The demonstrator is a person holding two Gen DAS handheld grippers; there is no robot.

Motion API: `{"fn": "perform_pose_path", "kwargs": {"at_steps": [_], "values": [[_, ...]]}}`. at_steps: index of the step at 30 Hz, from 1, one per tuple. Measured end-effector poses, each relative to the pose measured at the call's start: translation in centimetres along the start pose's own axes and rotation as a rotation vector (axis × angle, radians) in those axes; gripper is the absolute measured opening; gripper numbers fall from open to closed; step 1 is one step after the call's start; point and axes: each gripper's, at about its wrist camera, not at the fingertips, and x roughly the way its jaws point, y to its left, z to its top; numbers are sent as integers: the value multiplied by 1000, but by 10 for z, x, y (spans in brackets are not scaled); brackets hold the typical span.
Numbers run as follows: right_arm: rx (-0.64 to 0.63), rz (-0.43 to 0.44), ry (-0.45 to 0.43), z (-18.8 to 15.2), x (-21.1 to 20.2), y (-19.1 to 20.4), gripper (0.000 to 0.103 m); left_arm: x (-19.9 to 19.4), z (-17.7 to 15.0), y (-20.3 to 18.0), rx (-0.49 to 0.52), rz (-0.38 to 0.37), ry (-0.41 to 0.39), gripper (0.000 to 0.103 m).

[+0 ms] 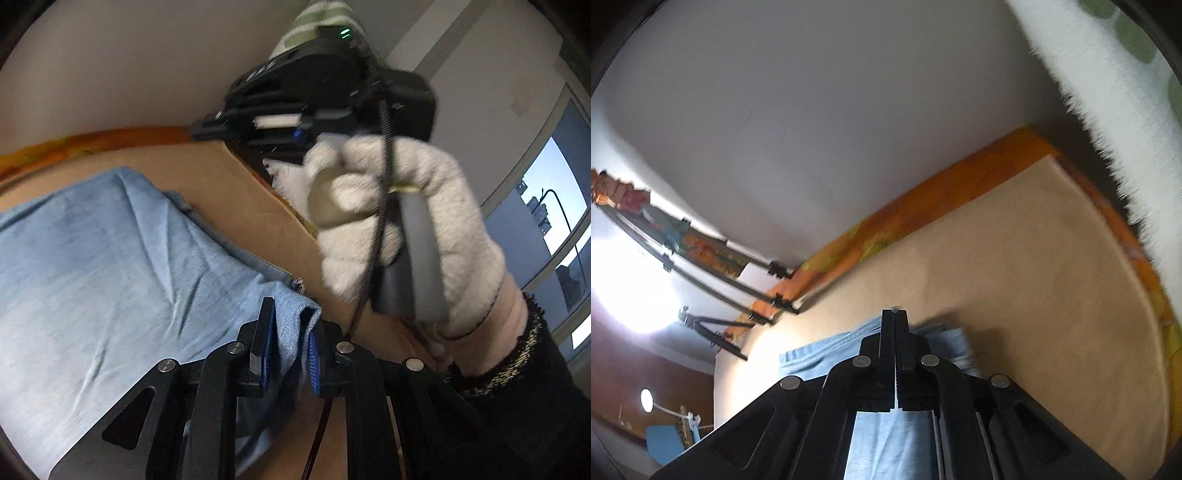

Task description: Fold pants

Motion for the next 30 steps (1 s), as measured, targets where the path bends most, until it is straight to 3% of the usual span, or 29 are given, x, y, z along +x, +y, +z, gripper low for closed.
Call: {"fn": "perform_pose_path", "kwargs": {"at_steps": [3, 4, 5, 9, 17, 19, 21, 23, 28, 30], "values": [[-22, 28, -11, 0, -13, -5, 8, 4, -9, -4, 17, 1, 6, 13], [-34, 31, 4, -3, -15, -5, 17, 7, -10, -5, 14, -3, 6, 13], [-50, 23, 19, -7, -17, -6, 34, 10, -11, -6, 11, -6, 6, 13], [-109, -4, 79, -24, -10, -11, 37, 11, -16, -7, 28, -2, 12, 13], [-68, 52, 178, -37, 32, -20, 37, 26, -20, -17, 33, -2, 18, 10], [-88, 45, 197, -42, 39, -17, 31, 28, -19, -13, 41, 1, 23, 9], [-83, 29, 196, -43, 41, -16, 12, 27, -17, -12, 28, -7, 19, 9], [-98, 24, 181, -45, 40, -11, 6, 26, -16, -14, 25, -14, 15, 9], [-143, 32, 97, -43, 10, 4, 2, 27, -14, -20, 47, -47, -20, 9], [-195, -10, 74, -44, 3, 10, 2, 38, -15, -20, 50, -47, -10, 9]]}}
